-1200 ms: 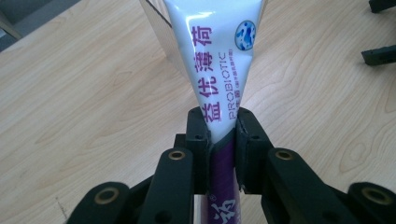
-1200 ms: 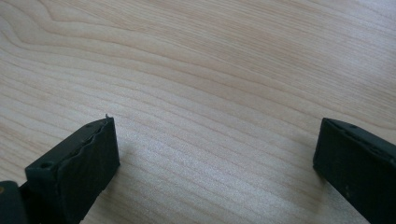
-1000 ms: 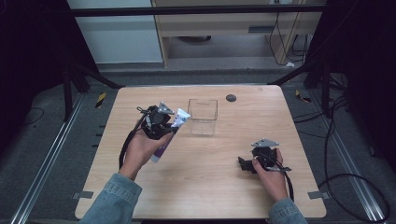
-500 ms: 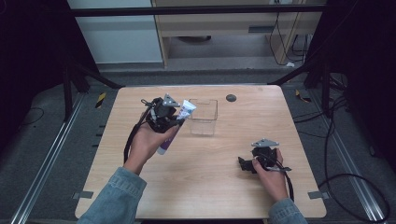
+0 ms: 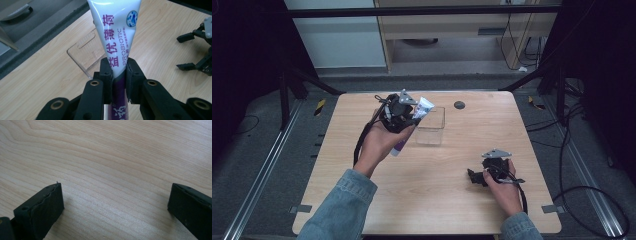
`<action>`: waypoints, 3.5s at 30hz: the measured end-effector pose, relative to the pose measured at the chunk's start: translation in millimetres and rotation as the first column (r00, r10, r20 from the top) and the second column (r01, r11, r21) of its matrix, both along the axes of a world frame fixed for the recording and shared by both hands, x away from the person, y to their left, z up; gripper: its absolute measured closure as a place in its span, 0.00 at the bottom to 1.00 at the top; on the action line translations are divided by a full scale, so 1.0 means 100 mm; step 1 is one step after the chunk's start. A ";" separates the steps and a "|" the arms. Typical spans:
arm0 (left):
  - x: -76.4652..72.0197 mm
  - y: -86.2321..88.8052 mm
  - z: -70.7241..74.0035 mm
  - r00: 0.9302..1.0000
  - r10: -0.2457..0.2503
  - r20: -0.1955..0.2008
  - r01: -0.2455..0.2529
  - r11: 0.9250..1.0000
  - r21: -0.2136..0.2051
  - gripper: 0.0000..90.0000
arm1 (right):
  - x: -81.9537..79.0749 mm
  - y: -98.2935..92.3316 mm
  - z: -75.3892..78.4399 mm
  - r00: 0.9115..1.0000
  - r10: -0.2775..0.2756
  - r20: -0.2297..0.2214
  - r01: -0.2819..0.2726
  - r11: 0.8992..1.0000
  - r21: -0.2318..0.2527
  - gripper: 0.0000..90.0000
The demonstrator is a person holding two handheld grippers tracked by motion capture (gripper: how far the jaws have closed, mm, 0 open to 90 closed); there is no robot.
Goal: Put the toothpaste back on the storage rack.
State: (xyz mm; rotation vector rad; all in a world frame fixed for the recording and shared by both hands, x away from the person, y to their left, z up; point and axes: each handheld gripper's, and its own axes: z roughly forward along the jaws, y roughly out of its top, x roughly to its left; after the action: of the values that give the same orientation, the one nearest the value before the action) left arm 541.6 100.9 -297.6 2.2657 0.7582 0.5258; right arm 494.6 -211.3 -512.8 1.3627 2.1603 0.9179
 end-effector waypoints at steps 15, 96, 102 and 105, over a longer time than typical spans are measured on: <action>0.07 -0.13 0.29 0.998 0.022 0.056 -0.020 0.999 -0.041 0.86 | 0.00 0.00 0.00 1.000 -0.001 -0.001 0.001 1.000 0.000 0.01; 0.92 -0.43 -0.36 0.978 0.127 0.163 -0.070 0.946 -0.316 0.86 | -0.02 0.01 0.00 1.000 -0.014 0.001 0.014 1.000 -0.004 0.01; 0.90 -0.43 -0.43 0.978 0.124 0.166 -0.069 0.950 -0.305 0.86 | -0.02 0.01 0.00 1.000 -0.015 0.001 0.015 1.000 -0.003 0.01; 0.89 -0.43 -0.45 0.978 0.122 0.166 -0.068 0.952 -0.299 0.86 | -0.02 0.01 0.00 1.000 -0.015 0.000 0.015 1.000 -0.003 0.01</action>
State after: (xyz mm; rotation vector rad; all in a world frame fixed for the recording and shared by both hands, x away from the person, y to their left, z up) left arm 631.0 57.8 -342.8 1.8867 0.7981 0.6149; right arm 492.9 -210.5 -512.6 1.3754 2.1477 0.9085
